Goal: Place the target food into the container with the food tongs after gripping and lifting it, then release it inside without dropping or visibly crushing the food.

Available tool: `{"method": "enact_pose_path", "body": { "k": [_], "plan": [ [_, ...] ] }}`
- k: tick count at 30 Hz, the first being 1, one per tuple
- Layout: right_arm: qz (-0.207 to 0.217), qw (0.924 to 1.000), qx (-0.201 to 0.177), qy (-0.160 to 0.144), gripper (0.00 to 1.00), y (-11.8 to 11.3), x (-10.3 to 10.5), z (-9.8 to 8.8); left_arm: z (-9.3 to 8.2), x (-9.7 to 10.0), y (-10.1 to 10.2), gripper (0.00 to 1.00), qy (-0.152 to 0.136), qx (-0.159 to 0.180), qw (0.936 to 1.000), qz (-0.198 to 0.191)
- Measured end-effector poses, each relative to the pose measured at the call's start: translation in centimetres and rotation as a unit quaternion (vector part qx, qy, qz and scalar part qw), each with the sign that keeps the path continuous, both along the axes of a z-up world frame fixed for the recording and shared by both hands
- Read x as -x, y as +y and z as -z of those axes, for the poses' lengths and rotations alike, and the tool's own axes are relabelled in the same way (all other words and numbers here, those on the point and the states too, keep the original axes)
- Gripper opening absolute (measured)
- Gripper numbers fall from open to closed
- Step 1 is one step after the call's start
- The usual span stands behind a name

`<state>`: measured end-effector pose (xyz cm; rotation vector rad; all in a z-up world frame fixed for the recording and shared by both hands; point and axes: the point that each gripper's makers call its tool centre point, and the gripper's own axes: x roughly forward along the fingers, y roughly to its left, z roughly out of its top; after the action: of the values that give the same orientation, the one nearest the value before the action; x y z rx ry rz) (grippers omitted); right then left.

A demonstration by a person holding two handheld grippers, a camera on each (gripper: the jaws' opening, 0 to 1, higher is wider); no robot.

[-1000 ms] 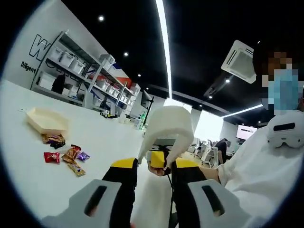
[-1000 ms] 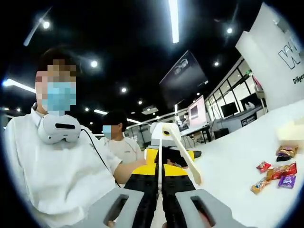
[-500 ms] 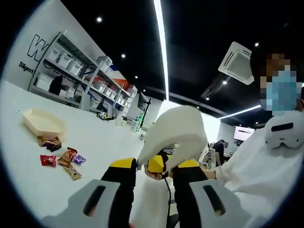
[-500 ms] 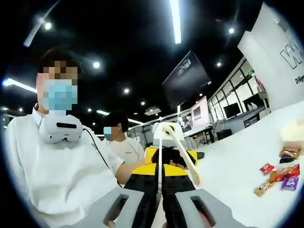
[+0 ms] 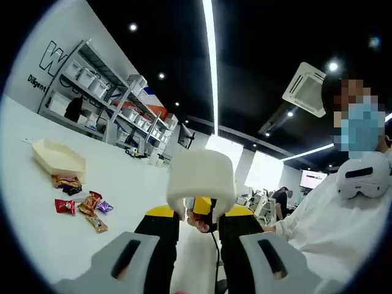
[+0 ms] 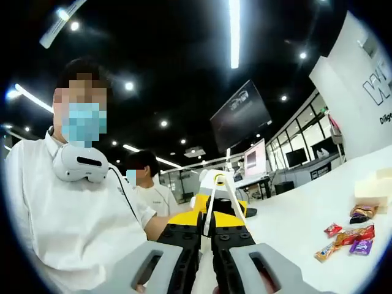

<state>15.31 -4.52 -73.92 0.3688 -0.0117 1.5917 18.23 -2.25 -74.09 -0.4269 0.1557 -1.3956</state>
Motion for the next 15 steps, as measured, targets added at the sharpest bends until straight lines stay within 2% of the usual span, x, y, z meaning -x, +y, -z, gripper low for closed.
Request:
{"method": "enact_pose_path", "body": {
  "k": [4,11,12,15],
  "plan": [
    [0.007,0.9999,-0.007,-0.003,0.02,-0.1,0.2,-0.2,-0.1,0.1,0.0,0.24,-0.003,-0.002,1.0000,0.003],
    [0.012,0.9991,0.033,-0.025,0.06,0.4,0.7,1.1,-0.1,0.1,-0.1,0.24,-0.014,-0.007,0.9999,0.005],
    [0.015,0.9983,0.052,-0.024,0.05,0.8,0.6,1.7,-0.1,0.2,-0.2,0.24,-0.013,-0.008,0.9999,0.007],
    [0.012,0.9984,0.051,-0.022,0.00,1.1,0.6,1.8,0.0,0.3,-0.4,0.24,-0.013,-0.009,0.9998,0.009]
  ]
}}
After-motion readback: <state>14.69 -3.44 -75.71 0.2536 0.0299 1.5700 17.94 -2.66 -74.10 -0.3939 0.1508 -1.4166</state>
